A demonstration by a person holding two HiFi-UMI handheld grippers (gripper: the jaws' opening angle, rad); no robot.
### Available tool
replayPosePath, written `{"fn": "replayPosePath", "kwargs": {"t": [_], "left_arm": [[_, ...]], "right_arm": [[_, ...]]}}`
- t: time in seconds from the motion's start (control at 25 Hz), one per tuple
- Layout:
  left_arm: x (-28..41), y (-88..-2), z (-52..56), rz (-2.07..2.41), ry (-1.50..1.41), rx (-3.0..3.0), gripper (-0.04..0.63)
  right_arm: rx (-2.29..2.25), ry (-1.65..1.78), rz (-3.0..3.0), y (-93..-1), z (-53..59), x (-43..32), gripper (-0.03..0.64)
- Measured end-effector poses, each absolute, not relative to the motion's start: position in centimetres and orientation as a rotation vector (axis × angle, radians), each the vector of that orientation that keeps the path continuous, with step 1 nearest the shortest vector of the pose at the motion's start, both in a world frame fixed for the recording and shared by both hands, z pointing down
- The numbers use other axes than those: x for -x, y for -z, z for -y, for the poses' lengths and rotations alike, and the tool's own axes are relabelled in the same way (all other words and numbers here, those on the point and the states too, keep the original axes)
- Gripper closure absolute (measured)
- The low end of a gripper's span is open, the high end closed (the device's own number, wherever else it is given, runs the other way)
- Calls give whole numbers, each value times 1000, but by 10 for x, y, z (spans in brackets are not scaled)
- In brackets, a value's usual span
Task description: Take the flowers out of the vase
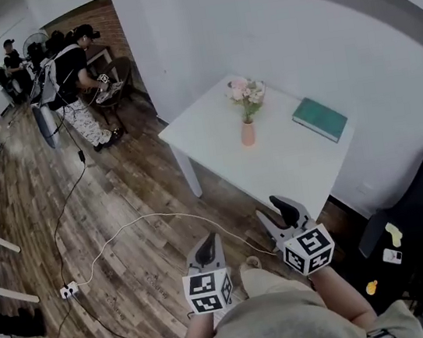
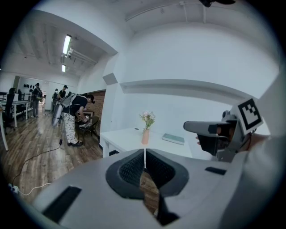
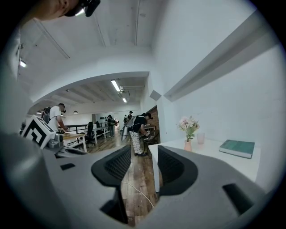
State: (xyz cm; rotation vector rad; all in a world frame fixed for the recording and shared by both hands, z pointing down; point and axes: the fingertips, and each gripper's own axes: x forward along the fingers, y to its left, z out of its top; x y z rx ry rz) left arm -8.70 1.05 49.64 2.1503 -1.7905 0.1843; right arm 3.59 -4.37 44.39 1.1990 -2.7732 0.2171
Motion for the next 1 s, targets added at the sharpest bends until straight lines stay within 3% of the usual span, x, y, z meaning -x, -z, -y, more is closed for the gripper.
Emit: {"fn": "replayPosePath", "kwargs": {"t": [1.0], "left_arm": [[140,-497,186,1757,-215,-2182,586]], "right_arm": [[-1338,-199,2757,-434,252,1,420]]}}
